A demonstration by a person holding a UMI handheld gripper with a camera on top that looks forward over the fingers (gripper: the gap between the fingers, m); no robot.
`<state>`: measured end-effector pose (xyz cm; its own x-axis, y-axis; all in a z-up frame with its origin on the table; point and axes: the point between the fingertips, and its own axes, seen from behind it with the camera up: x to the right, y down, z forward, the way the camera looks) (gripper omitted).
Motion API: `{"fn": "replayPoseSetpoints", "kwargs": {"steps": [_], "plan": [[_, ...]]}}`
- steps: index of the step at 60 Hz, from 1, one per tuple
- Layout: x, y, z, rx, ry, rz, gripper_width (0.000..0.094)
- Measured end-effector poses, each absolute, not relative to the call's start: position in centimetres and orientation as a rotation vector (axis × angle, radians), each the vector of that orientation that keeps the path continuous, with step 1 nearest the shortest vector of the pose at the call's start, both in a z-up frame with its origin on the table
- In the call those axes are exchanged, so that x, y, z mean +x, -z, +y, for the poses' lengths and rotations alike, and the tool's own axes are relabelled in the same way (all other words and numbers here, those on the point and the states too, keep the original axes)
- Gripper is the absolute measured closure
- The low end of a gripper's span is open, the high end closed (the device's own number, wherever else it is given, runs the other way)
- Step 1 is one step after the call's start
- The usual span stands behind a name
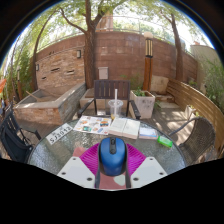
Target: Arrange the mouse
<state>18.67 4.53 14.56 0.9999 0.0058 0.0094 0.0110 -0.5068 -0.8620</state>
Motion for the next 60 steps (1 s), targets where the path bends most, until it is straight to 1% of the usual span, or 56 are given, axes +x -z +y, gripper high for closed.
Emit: {"fn": "replayPoseSetpoints", "kwargs": {"steps": [4,5,9,11,12,14,17,18,20,24,27,29,31,37,39,45,54,60], "plan": [[17.4,-10.0,6.3,-2.180,-0.028,-0.039,0.0592],[16.5,-7.4,6.8,-2.198,-0.036,-0.045,0.0592],[15.6,-3.9,7.4,-2.270,-0.070,-0.052,0.0580],[15.4,-2.5,7.4,-2.300,-0.080,-0.055,0.0553],[15.3,-0.8,7.8,-2.311,-0.085,-0.062,0.0531],[15.1,0.1,7.5,-2.332,-0.087,-0.069,0.0500],[15.0,0.5,7.1,-2.352,-0.103,-0.065,0.0442],[15.1,0.4,7.0,-2.350,-0.101,-0.060,0.0412],[15.5,0.5,7.4,-2.348,-0.086,-0.055,0.0314],[15.8,-0.5,6.7,-2.336,-0.055,-0.074,0.0071],[16.3,-1.6,6.4,-2.330,-0.025,-0.081,0.0102],[16.4,-2.5,5.9,-2.321,-0.009,-0.080,0.0090],[16.5,-4.0,4.9,-2.316,0.002,-0.081,0.0079],[16.3,-7.5,2.5,-2.280,0.051,-0.083,0.0081],[16.3,-9.4,1.1,-2.265,0.069,-0.083,0.0082],[15.6,-13.3,-2.3,-2.219,0.119,-0.072,0.0083],[14.7,-17.5,-8.3,-2.177,0.159,-0.012,0.0084],[13.9,-19.5,-11.8,-2.153,0.170,0.015,0.0085]]}}
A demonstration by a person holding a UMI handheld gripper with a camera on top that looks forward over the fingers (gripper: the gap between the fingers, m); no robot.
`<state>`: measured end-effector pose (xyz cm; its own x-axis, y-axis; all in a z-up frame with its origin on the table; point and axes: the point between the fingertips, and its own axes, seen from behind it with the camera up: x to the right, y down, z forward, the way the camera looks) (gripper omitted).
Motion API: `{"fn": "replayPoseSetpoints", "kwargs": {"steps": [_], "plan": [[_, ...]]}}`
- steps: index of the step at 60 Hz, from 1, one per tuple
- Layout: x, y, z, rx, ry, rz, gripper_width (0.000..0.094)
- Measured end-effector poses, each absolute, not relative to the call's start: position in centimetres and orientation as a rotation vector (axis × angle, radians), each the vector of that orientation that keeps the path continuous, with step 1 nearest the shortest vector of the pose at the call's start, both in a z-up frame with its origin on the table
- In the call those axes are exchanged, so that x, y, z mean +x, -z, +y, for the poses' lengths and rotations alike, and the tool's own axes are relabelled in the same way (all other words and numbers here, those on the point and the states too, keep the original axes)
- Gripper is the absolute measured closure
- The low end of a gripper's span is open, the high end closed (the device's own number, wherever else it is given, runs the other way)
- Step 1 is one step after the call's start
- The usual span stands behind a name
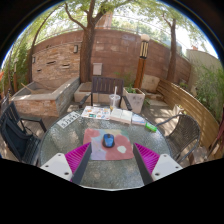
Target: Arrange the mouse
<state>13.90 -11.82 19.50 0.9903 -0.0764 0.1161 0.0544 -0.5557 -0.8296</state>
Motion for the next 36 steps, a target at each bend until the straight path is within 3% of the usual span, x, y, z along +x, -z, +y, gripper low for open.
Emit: {"fn": "replayPoseSetpoints", "kwargs": {"steps": [16,36], "plan": [[11.5,-21.0,-18.9,-2.151,0.192,-0.018,0.0086],[10.7,-21.3,-20.3,-2.152,0.161,0.005,0.0087]]}}
